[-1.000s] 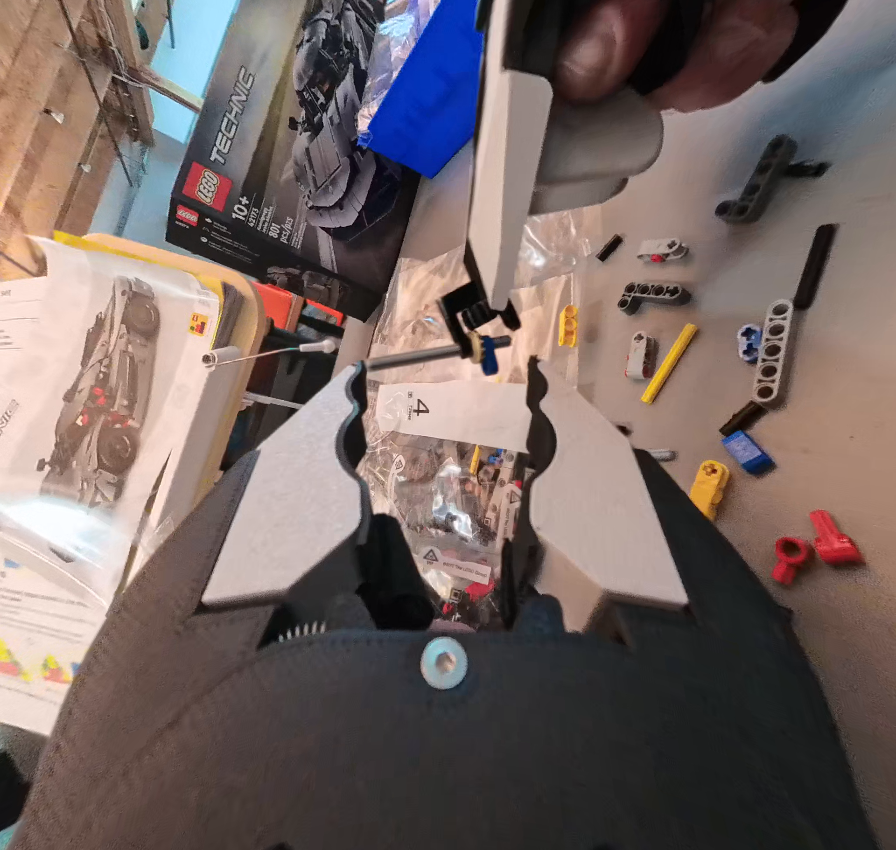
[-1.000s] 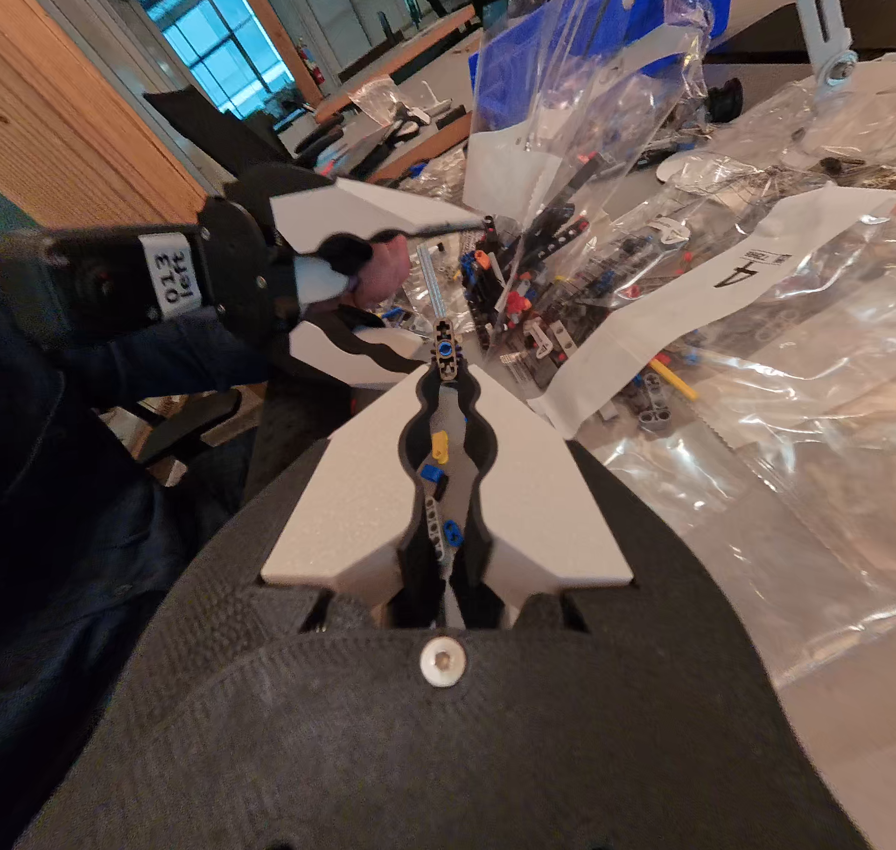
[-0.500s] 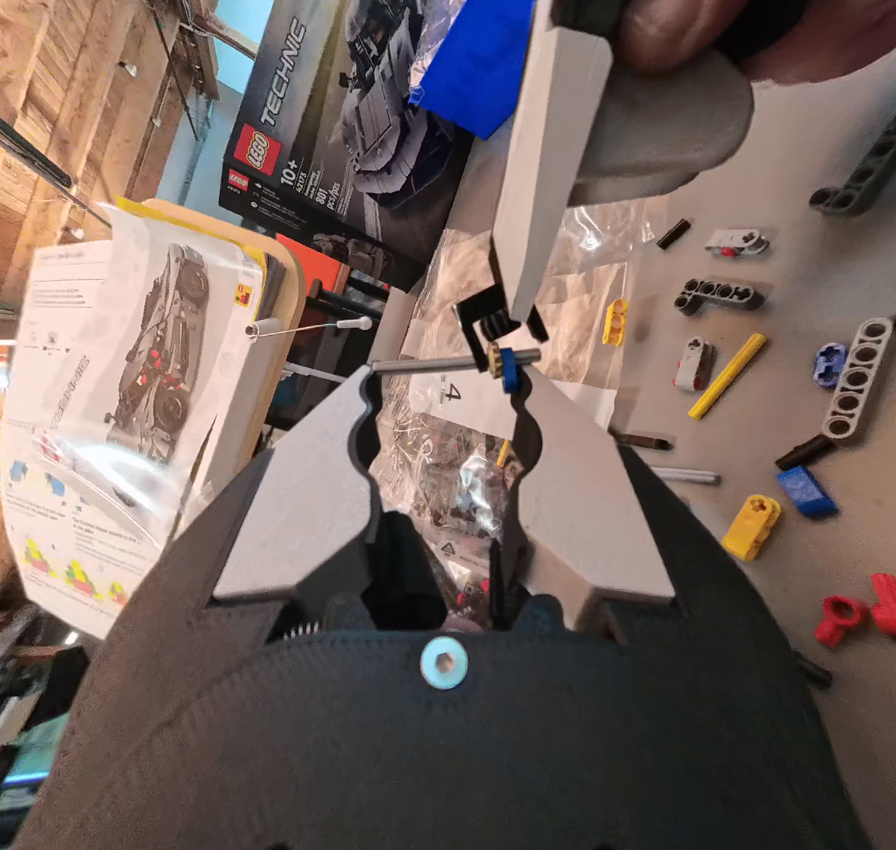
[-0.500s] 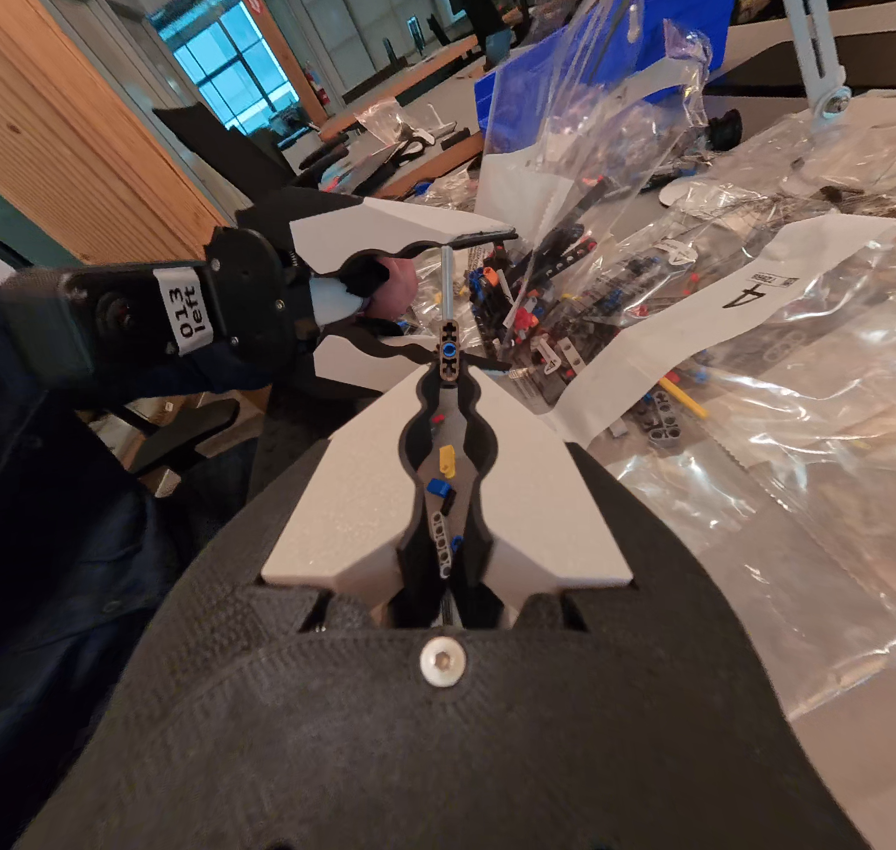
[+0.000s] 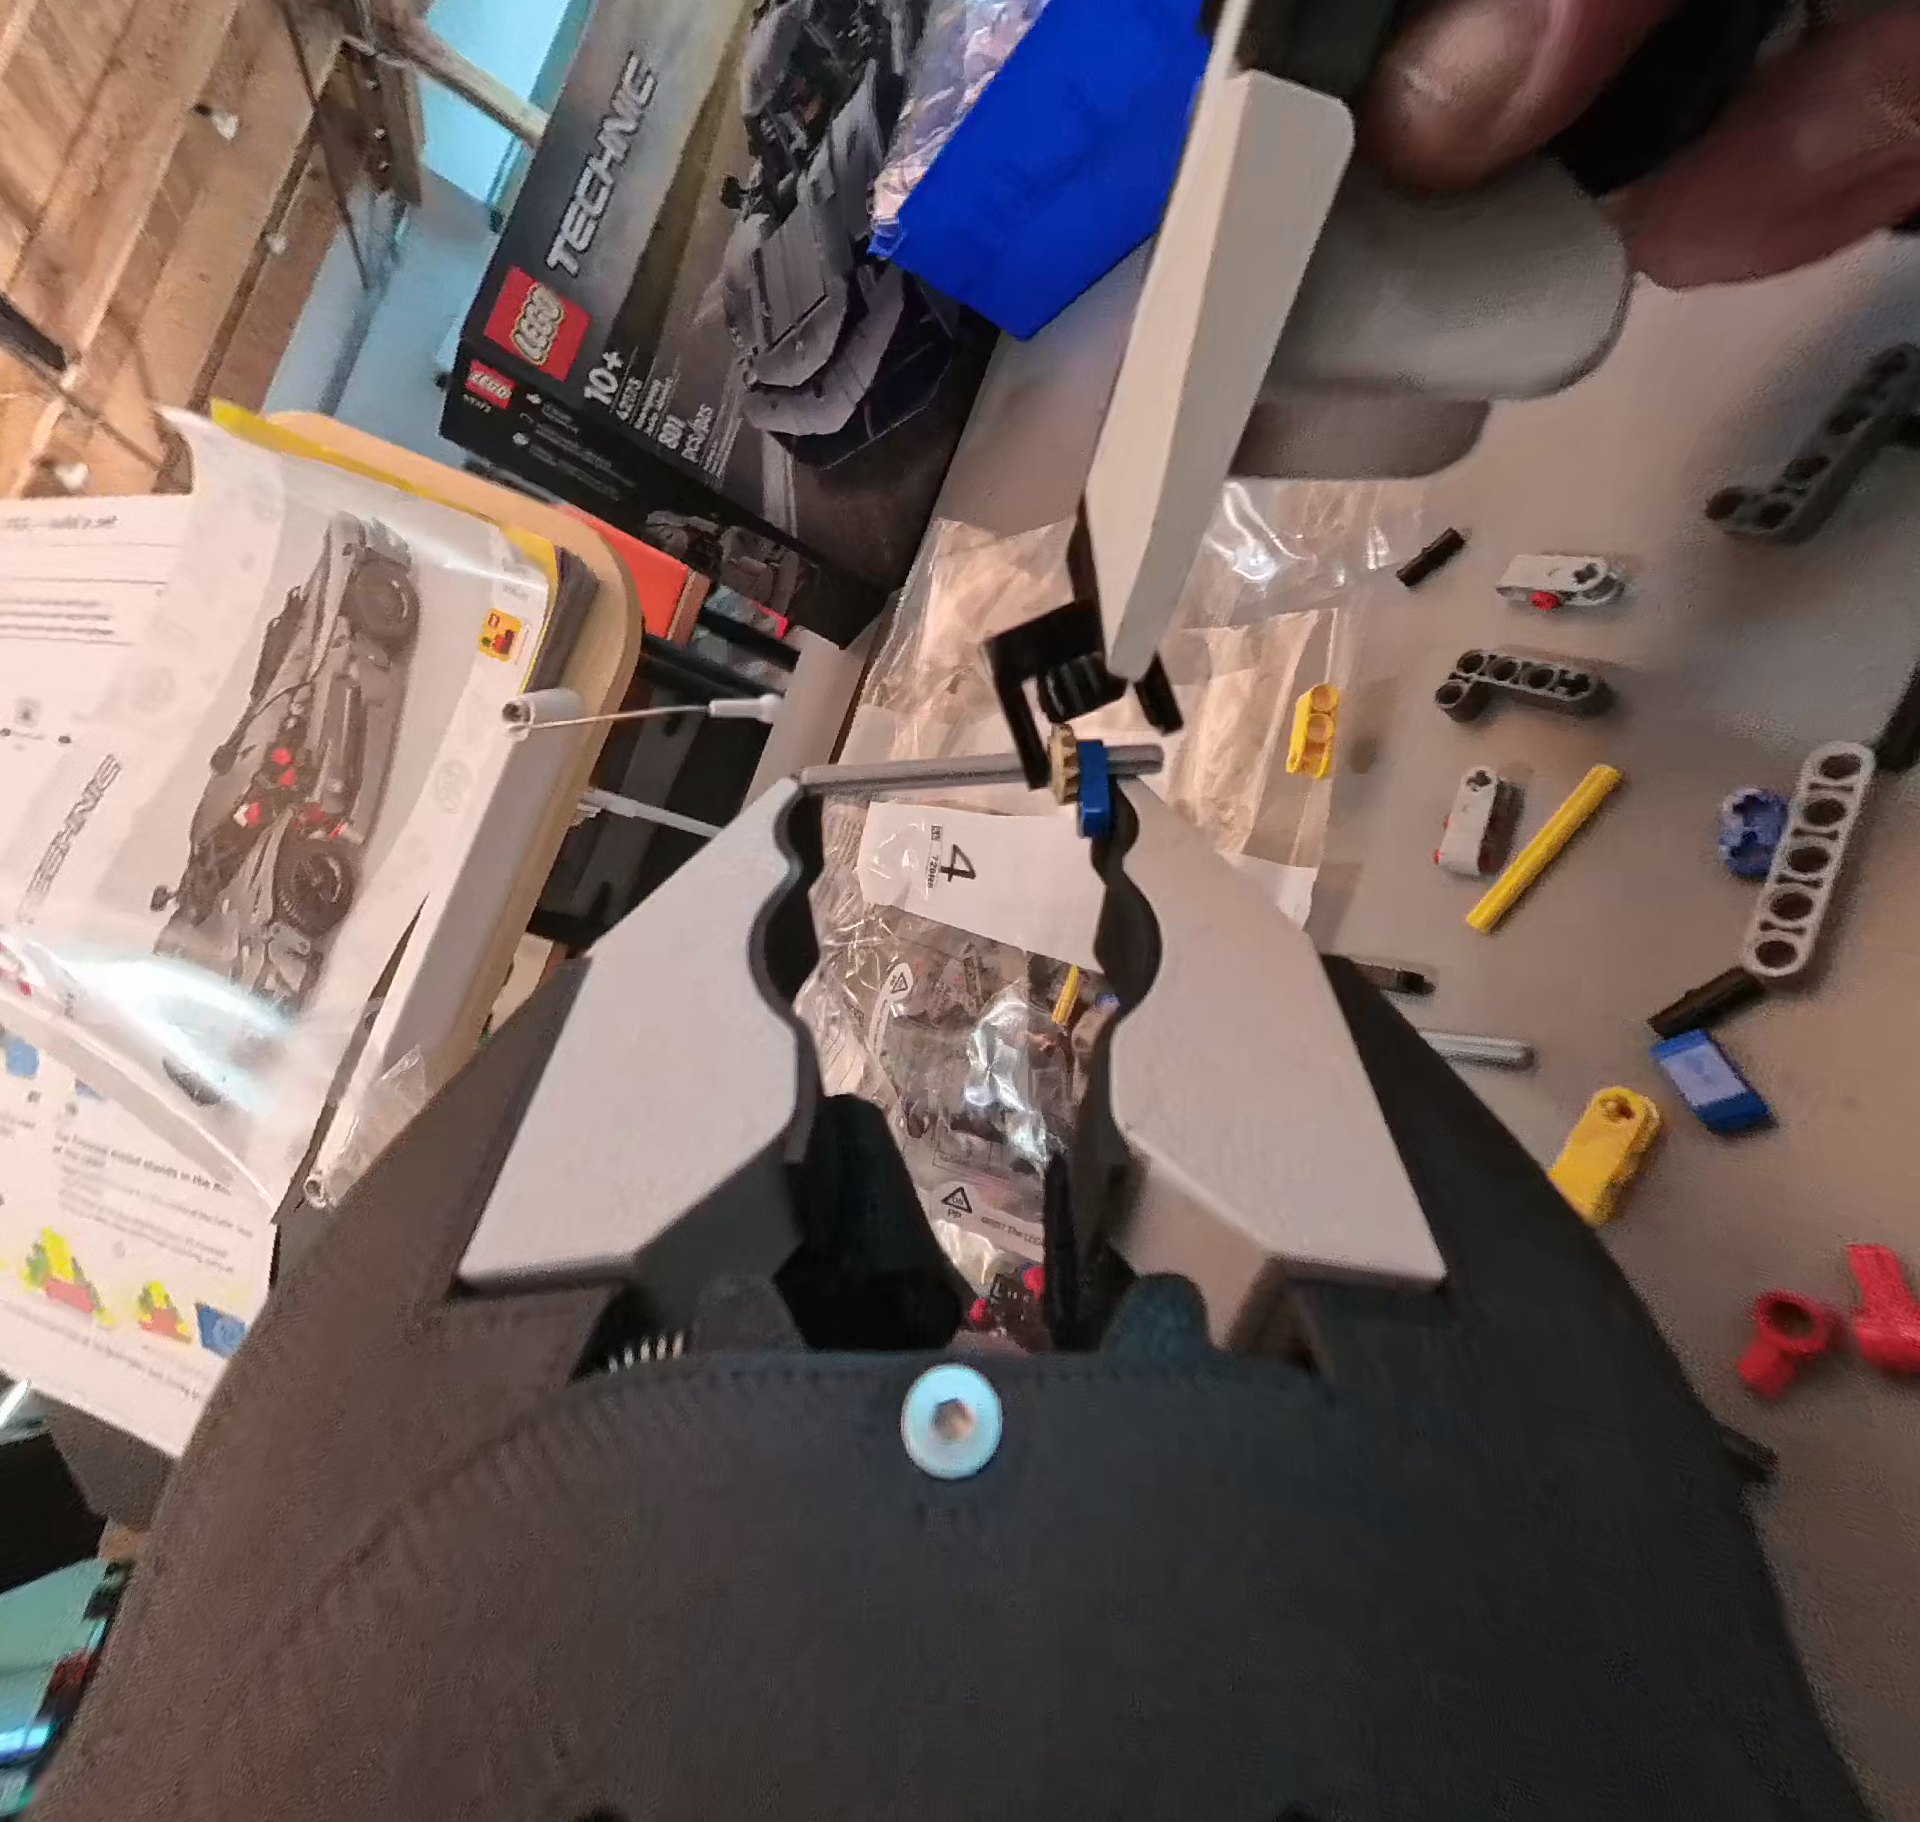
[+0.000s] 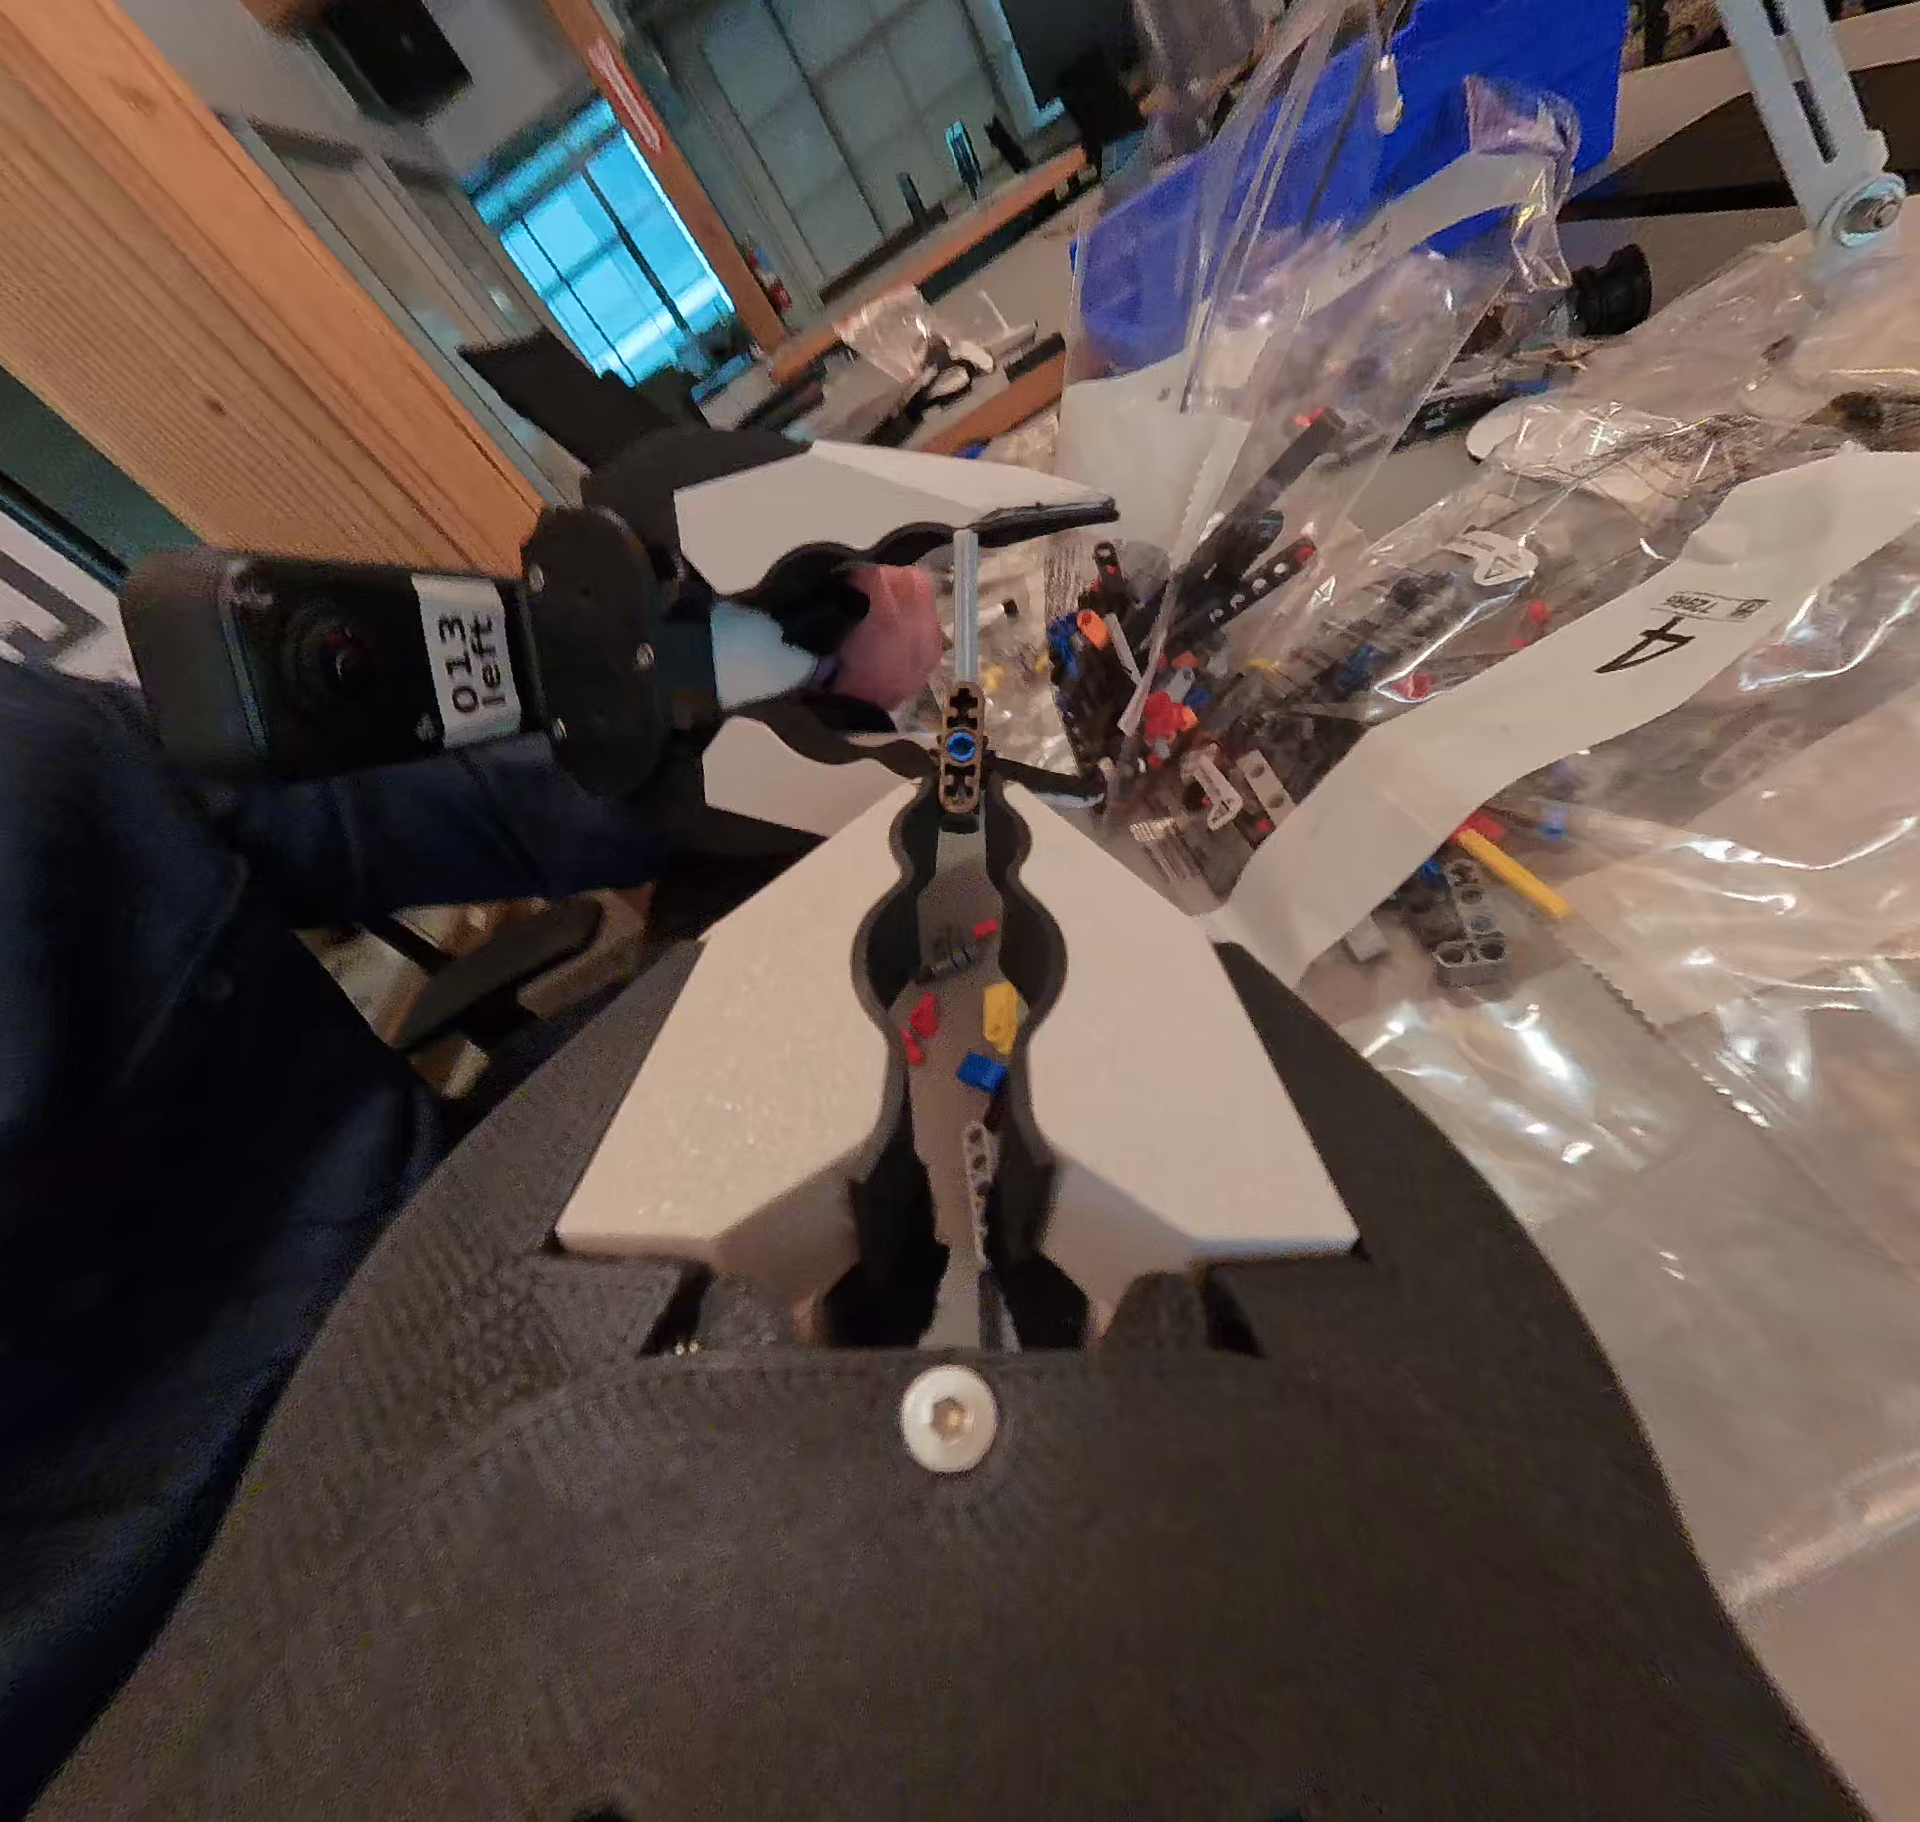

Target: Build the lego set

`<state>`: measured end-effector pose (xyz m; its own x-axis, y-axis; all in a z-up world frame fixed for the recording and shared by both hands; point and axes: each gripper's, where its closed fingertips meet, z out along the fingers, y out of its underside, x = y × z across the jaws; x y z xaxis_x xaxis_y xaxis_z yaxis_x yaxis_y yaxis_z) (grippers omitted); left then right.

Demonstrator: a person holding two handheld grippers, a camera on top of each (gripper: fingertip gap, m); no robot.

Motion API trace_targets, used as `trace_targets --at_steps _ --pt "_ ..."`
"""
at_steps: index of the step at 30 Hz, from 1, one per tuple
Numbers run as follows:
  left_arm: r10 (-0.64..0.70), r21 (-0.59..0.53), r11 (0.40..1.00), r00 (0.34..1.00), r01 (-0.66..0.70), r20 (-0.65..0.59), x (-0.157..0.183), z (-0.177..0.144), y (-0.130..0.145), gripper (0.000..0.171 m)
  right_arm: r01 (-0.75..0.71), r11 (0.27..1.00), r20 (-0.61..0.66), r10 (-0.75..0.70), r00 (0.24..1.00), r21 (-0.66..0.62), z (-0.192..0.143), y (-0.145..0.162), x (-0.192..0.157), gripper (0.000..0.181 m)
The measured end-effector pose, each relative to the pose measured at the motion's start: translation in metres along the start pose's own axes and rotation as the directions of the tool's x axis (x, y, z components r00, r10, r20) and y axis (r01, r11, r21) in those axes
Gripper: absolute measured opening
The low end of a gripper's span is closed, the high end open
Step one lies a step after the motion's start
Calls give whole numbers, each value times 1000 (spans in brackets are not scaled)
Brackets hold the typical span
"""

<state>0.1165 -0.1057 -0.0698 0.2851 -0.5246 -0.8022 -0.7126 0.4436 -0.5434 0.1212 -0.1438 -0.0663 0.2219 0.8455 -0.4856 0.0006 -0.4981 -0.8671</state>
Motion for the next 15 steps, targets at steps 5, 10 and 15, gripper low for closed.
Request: trace_targets --at_steps 5,10,15 --pt "138 11 990 990 -138 -37 15 0 -3 52 132 989 -75 -137 988 -71 2 6 4 19" --pt "145 30 989 989 -144 -22 13 -2 -7 52 163 984 -62 -167 984 -68 3 4 -5 6" --pt "79 23 997 996 -78 -32 15 0 -7 52 158 986 -88 -161 983 -46 2 2 -3 5"
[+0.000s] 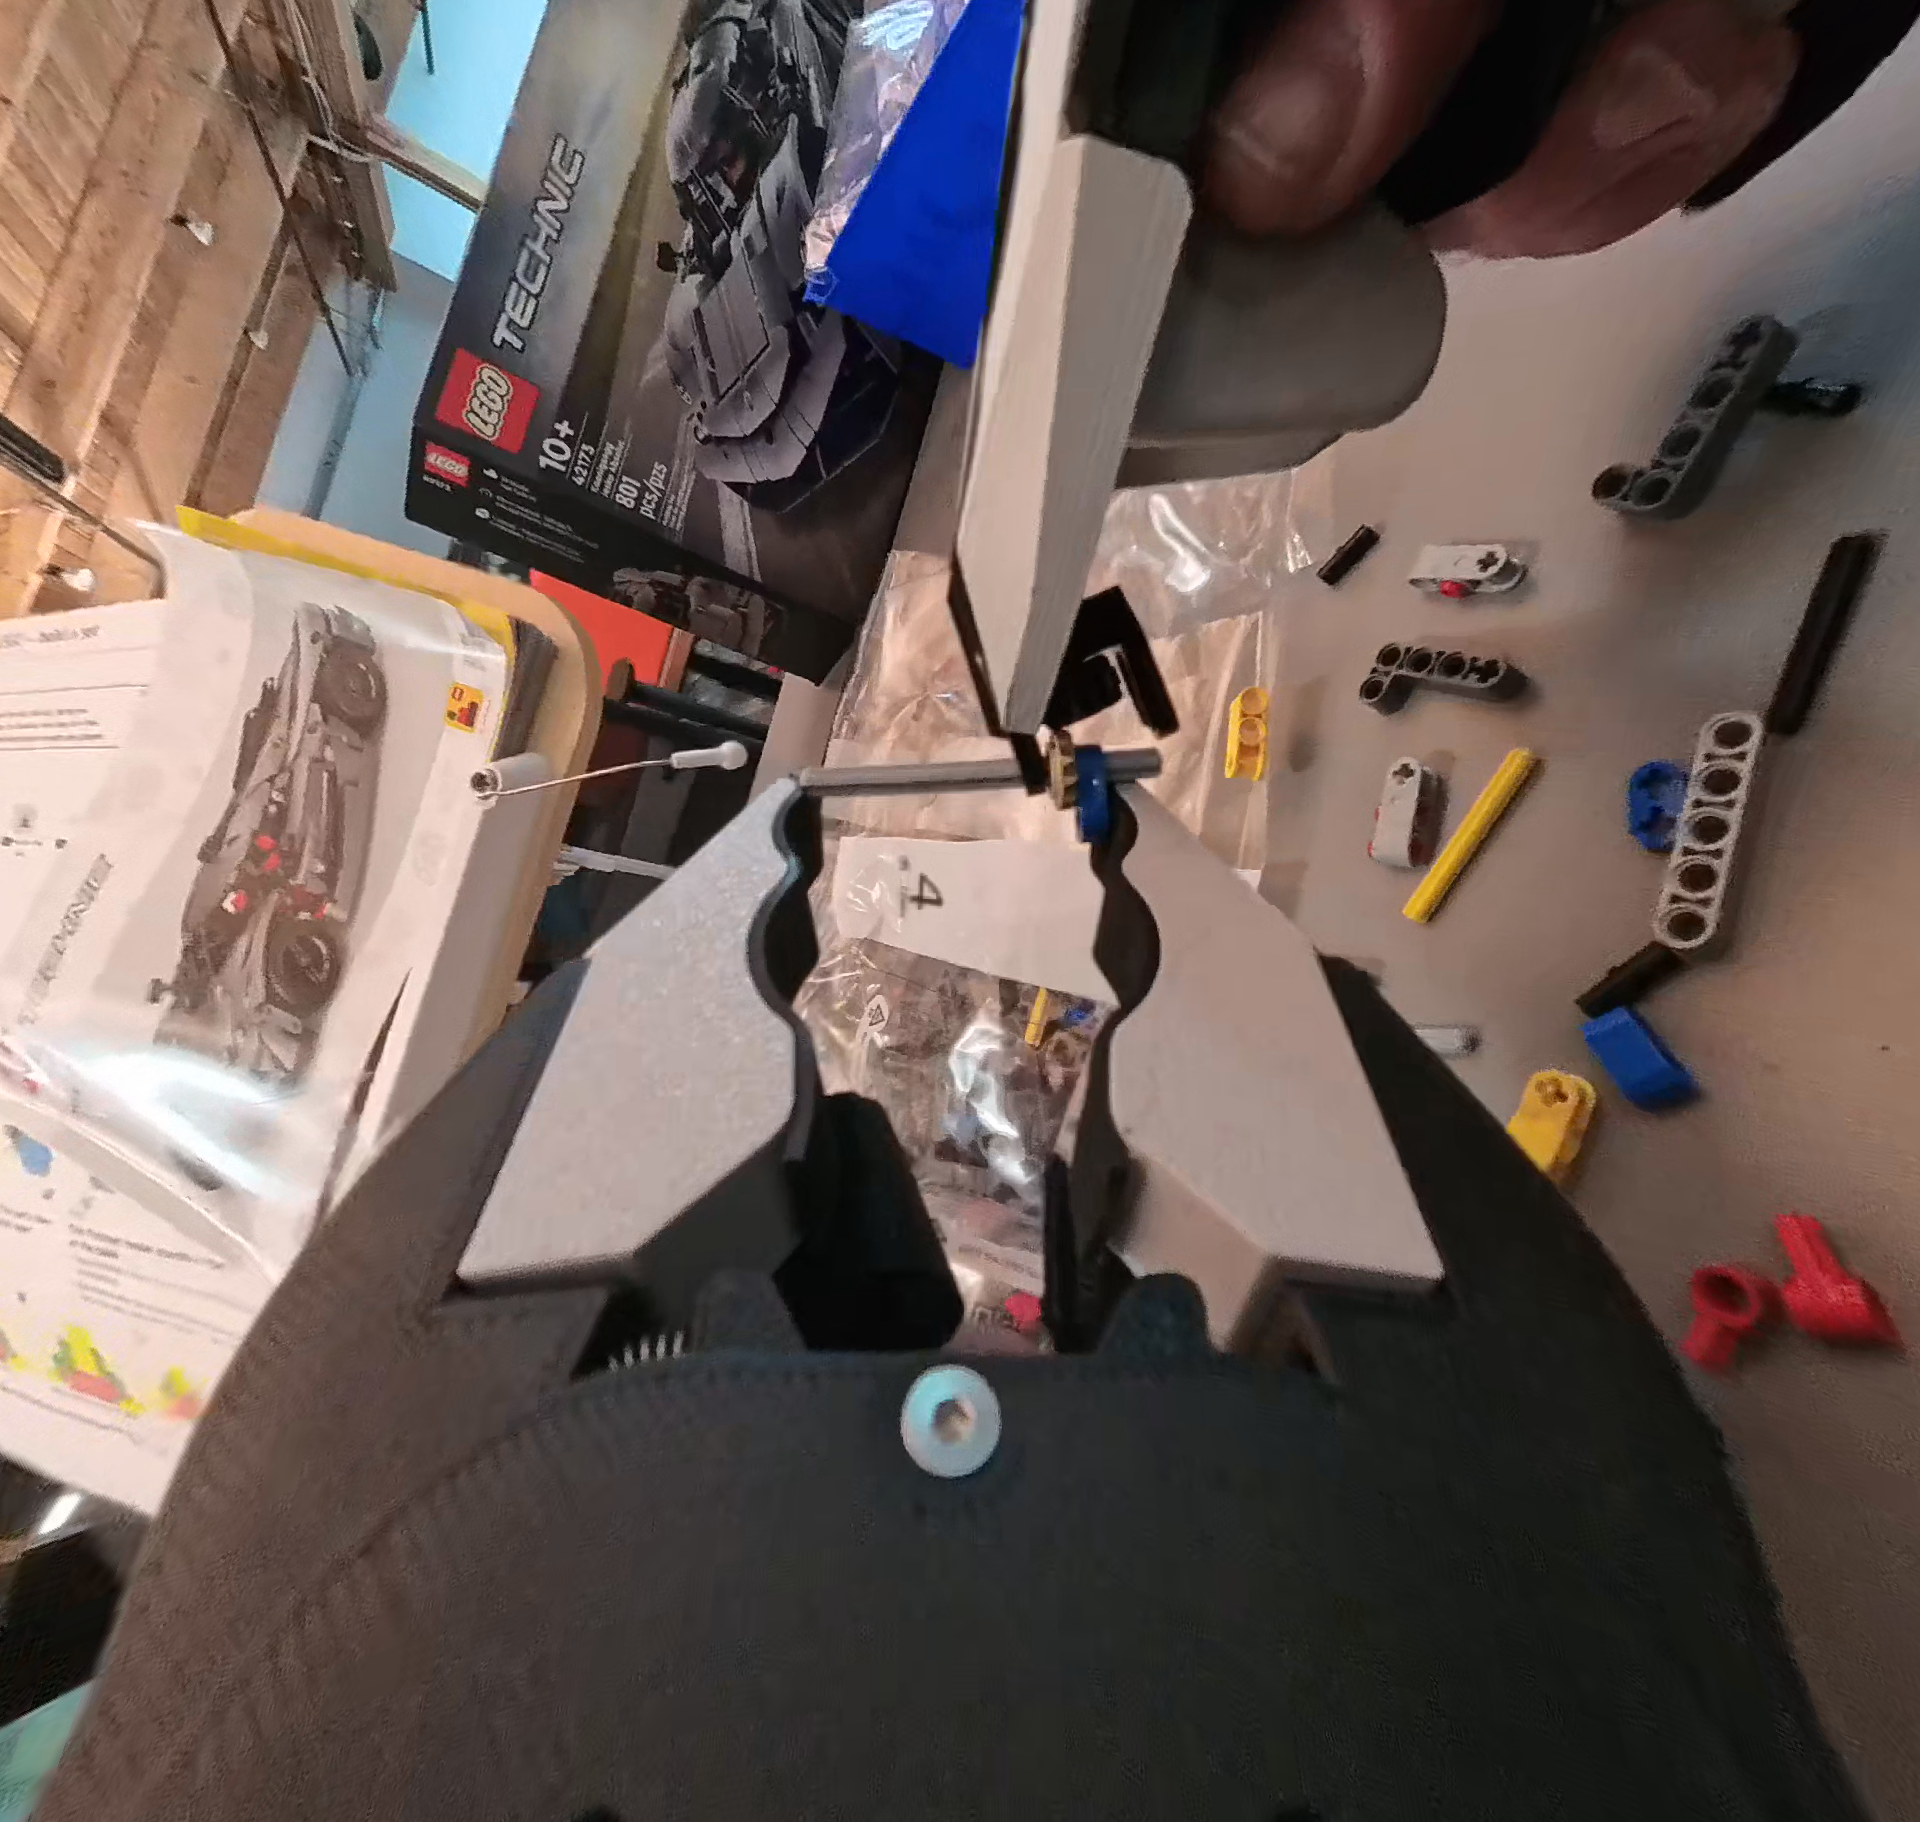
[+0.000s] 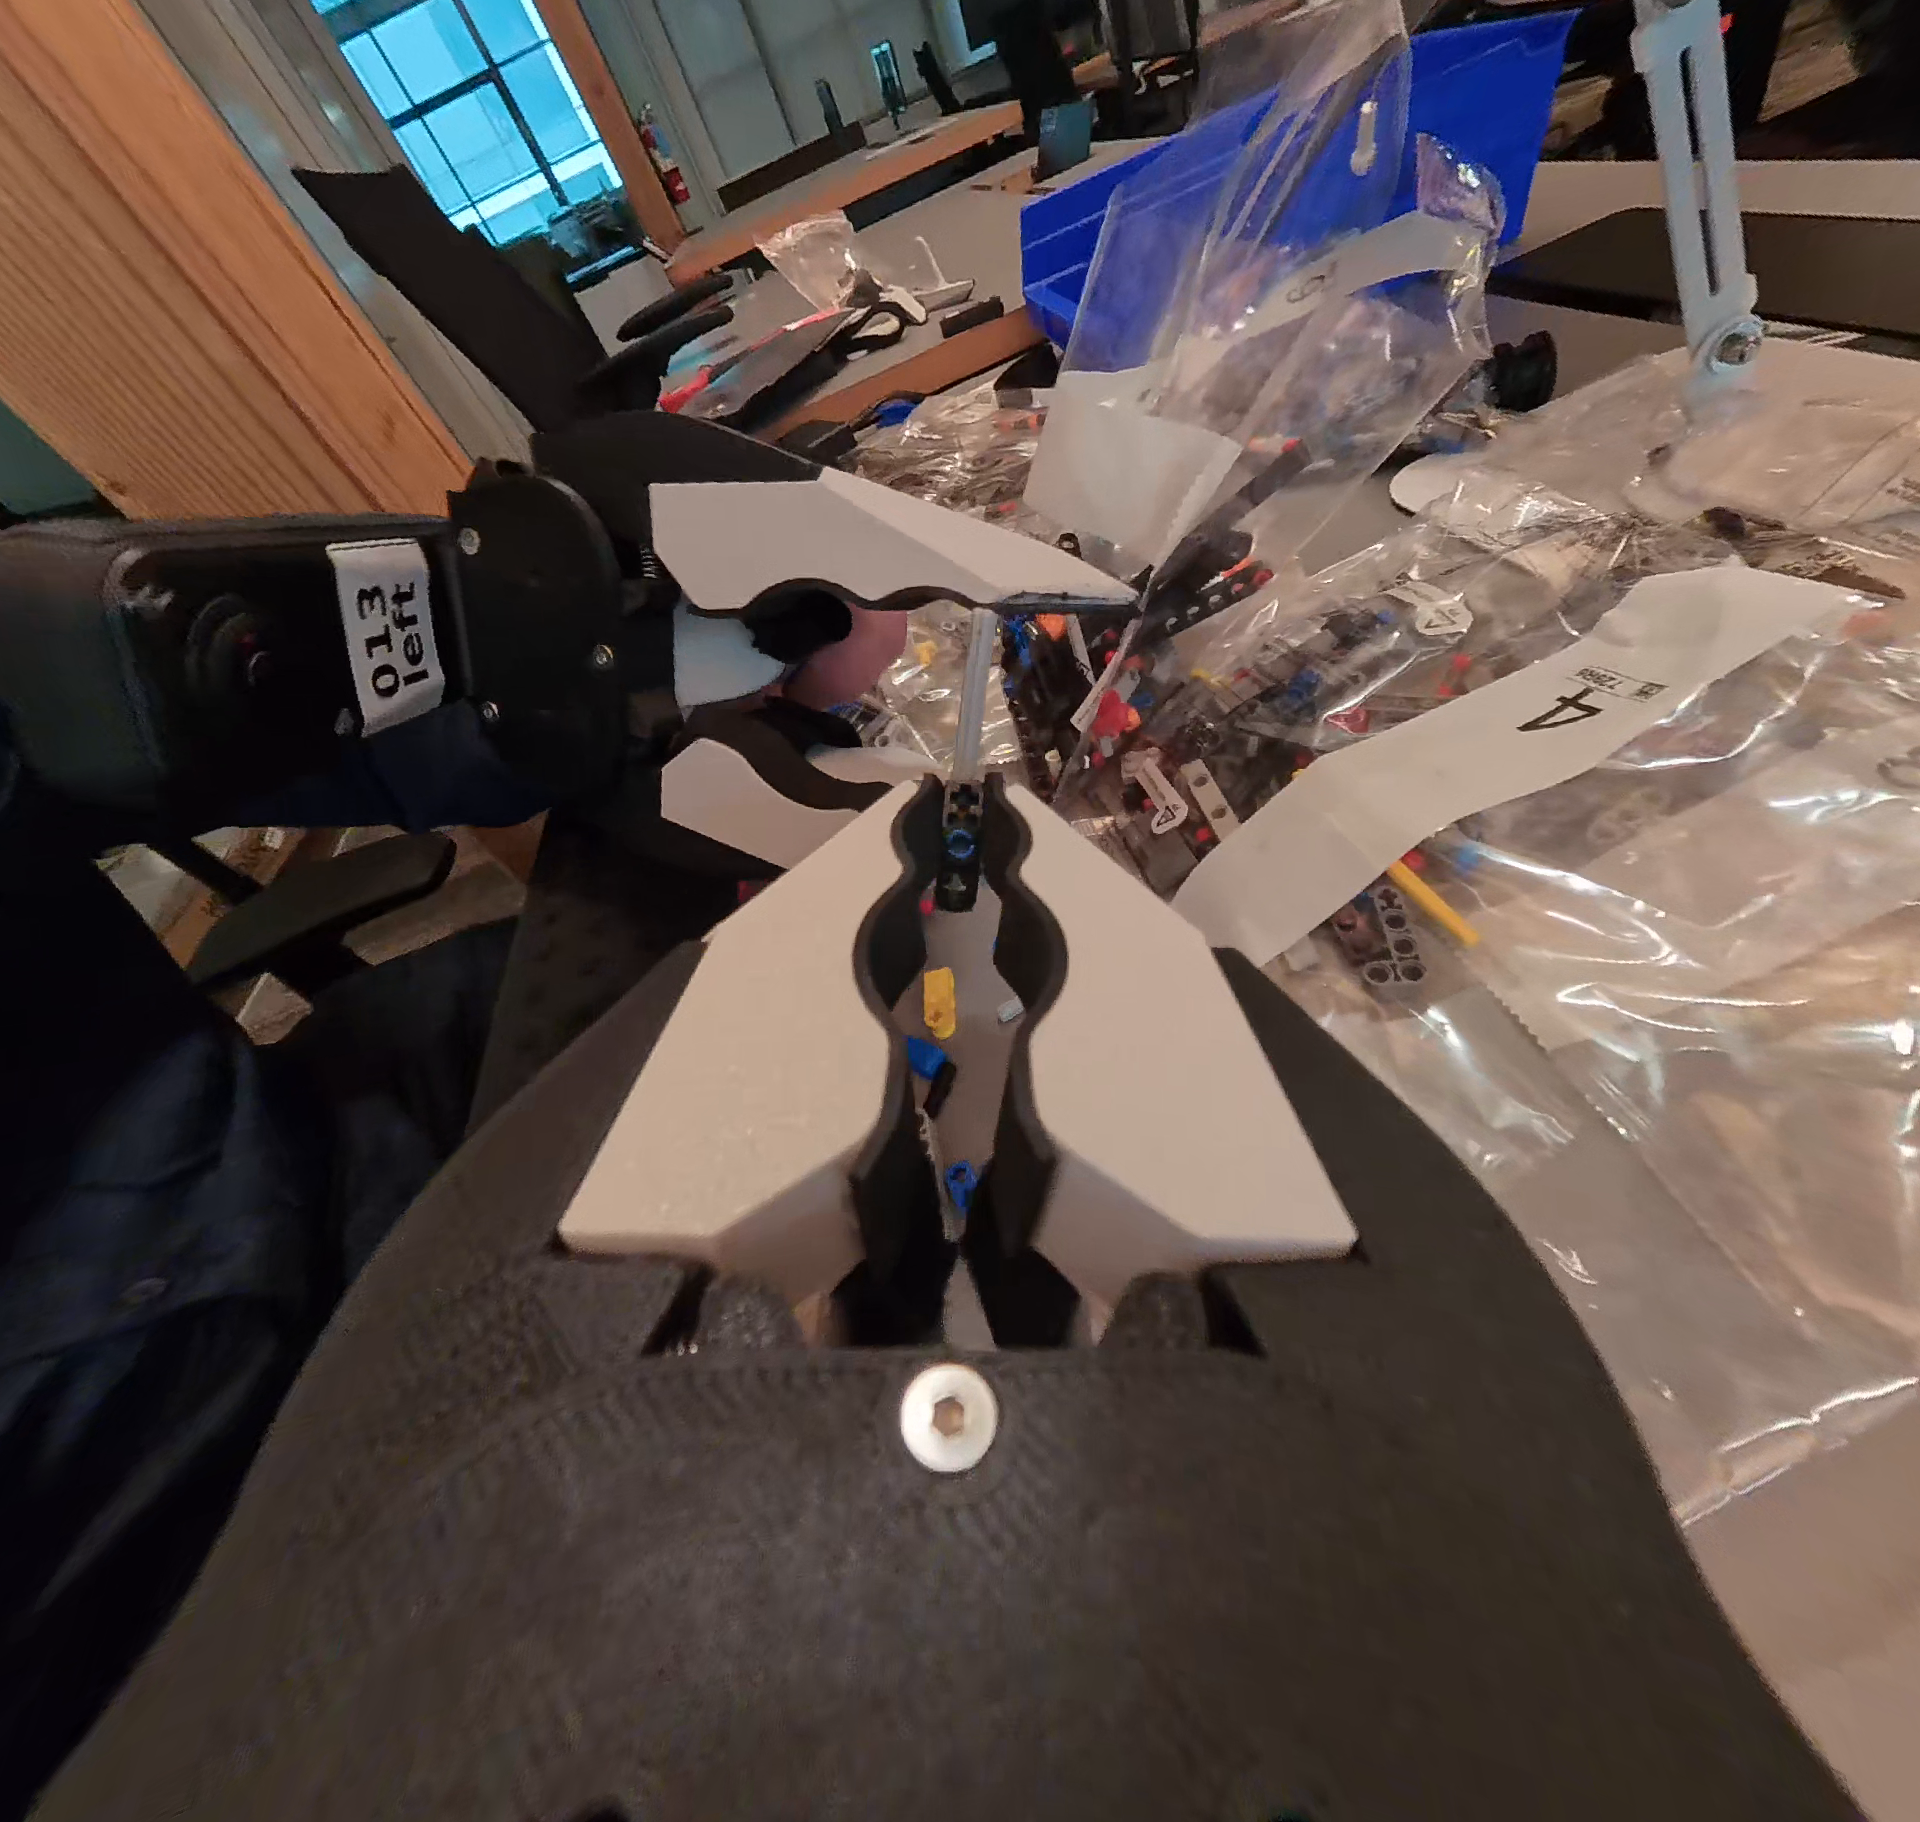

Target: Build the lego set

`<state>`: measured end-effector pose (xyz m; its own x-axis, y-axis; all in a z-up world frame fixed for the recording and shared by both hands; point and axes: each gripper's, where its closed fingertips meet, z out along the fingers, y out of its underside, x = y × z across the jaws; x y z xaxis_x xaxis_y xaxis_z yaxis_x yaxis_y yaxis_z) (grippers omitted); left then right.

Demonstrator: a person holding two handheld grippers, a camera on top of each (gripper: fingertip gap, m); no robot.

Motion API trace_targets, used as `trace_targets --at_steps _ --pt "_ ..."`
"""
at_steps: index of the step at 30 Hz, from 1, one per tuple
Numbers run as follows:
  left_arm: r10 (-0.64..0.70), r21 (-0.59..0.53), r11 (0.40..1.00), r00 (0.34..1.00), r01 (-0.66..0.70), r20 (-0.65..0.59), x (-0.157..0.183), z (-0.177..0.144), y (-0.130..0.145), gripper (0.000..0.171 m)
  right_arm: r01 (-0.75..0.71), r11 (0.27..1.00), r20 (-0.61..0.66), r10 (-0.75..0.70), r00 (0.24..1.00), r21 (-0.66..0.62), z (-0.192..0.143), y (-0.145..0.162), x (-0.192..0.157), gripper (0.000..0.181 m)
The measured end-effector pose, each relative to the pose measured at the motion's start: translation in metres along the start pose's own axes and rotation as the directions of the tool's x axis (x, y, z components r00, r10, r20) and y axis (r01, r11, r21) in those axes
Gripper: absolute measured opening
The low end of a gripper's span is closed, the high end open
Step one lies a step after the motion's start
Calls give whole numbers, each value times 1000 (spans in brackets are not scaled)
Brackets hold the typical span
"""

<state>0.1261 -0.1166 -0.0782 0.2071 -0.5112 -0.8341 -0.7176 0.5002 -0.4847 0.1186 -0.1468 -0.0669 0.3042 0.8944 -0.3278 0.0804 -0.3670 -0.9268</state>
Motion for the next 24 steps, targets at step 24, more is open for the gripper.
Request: trace_targets --at_steps 24 --pt "-77 125 985 949 121 -305 19 -10 -4 52 148 985 57 -143 988 -88 2 10 -14 6"
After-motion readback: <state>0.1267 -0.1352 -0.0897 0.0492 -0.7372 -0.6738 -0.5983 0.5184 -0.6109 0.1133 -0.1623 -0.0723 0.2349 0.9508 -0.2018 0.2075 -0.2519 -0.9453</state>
